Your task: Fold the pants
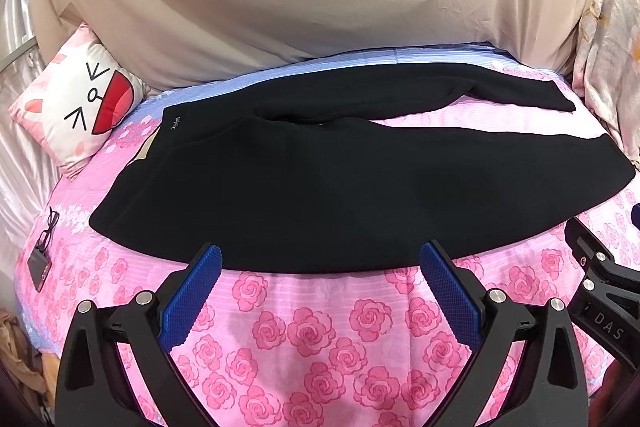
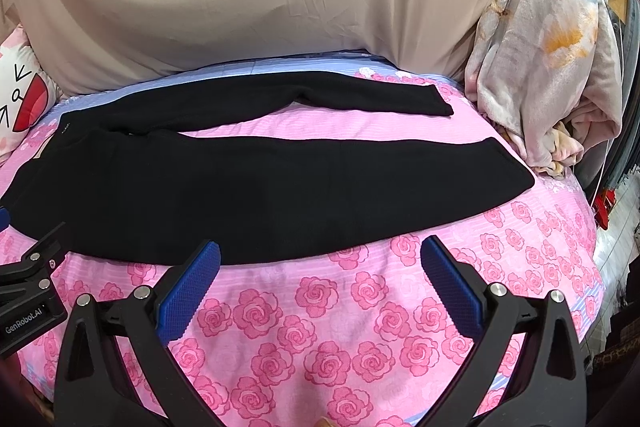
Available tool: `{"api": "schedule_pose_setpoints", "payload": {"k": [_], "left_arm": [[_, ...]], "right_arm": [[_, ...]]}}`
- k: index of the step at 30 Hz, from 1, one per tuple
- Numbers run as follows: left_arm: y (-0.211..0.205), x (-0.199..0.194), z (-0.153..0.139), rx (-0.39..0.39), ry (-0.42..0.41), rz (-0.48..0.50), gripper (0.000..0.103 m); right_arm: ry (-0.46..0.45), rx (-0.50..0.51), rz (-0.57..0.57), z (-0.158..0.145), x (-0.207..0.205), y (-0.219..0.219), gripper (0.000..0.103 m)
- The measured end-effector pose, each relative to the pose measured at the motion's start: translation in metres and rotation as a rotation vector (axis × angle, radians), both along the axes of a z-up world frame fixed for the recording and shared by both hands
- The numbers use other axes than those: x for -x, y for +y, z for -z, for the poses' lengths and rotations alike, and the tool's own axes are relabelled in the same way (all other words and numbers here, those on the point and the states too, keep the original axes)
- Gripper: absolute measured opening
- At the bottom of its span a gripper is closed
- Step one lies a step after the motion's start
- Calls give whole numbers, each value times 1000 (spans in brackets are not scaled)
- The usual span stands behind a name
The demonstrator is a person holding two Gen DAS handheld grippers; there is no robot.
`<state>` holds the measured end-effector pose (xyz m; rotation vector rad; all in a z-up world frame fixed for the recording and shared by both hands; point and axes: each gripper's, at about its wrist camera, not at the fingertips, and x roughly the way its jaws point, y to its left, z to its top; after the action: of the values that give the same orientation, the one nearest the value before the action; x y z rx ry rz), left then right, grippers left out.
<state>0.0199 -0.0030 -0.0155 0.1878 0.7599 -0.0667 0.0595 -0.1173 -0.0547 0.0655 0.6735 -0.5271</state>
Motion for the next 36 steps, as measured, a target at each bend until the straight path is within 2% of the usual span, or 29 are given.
{"api": "schedule_pose_setpoints", "payload": {"k": [18,27,29,31,34,36], "left_arm": [[-4,-13,4,-6,18,7,98],[-7,-41,11,13,59,17,98],[-6,-51,10,24,58,31,98],[1,-69,6,75,71,61,98],[24,-105,-7,143,63,64,98],[41,-135,-15,138,46,30,98]], "right_arm": [[18,-8,2,1,-11,-3,98],[32,-71,-10,8,-26,-35,98],[20,-93,-33,1,-33,-54,98],[-21,-104,-40,-12,-41,-86,98],[-102,-56,-13,-39,-57,-157,98],[-89,-10,-1,-48,-78,-207,98]]}}
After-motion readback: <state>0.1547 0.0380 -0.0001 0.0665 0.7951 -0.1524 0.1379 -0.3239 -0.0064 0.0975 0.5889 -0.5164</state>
